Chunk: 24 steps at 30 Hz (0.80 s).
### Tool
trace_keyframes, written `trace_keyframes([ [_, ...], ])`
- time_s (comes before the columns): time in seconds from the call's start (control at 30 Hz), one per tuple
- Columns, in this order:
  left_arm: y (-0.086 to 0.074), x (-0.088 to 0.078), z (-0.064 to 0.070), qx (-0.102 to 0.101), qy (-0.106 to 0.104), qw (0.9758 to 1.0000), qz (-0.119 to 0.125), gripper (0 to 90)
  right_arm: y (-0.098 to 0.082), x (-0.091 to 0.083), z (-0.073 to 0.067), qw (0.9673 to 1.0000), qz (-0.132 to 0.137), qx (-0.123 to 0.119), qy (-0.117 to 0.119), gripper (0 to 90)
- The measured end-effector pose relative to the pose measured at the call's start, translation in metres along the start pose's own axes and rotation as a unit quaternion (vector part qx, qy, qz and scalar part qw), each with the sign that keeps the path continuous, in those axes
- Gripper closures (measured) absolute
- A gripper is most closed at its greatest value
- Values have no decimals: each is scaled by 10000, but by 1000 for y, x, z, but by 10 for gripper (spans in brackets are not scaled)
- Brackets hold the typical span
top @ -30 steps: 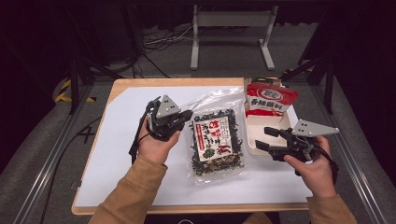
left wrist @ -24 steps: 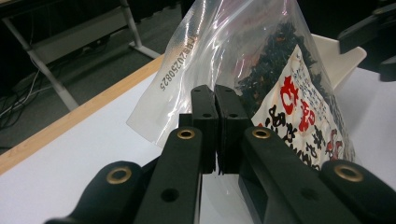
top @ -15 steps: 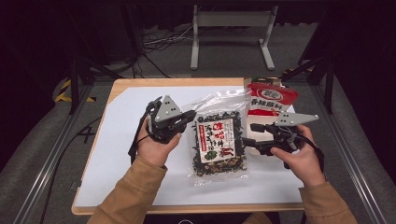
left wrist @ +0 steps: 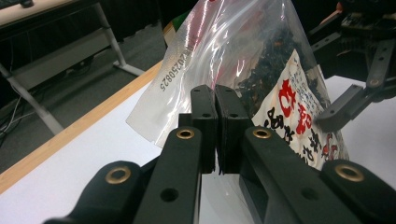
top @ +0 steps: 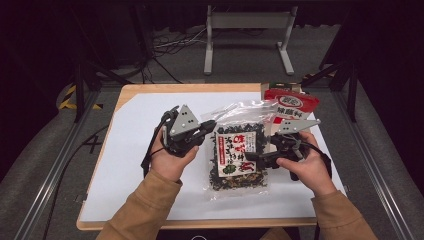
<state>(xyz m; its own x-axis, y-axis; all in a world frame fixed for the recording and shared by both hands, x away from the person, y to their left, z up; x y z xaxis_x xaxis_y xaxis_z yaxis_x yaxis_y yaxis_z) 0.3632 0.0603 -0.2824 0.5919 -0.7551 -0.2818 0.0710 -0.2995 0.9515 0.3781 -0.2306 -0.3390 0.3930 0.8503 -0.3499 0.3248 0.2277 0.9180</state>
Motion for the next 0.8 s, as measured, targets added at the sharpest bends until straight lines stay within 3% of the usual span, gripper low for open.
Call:
trace_keyframes([
  [0.13,0,-2,0,-23,-38,10000,50,875,0,5,0,9997,-50,85,232,385],
  [0.23,0,-3,0,1,-44,10000,61,874,1,6,-1,9988,-94,181,450,515],
  [0.37,0,-5,0,-22,-34,10000,75,874,1,5,-2,9971,-140,264,695,615],
  [0.67,-3,-4,-4,-100,-85,9999,69,856,5,3,-6,9954,-217,140,919,715],
  [0.8,-5,-8,-8,-345,-235,9988,269,802,5,1,-7,9954,-223,141,920,722],
])
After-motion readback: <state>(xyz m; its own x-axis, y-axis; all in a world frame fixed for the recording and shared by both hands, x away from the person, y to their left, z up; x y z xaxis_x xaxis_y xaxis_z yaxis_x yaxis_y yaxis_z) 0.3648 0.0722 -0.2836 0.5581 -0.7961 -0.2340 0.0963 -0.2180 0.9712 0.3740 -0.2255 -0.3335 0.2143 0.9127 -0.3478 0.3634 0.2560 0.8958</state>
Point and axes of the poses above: each handheld gripper's, and its own axes: x roughly forward along the jaws, y roughly out of its top, z roughly to its right, the point moved 1 cm from there along x, roughly forward along the jaws, and after that the axes turned 7 degrees about z, right-handed, at the moved point
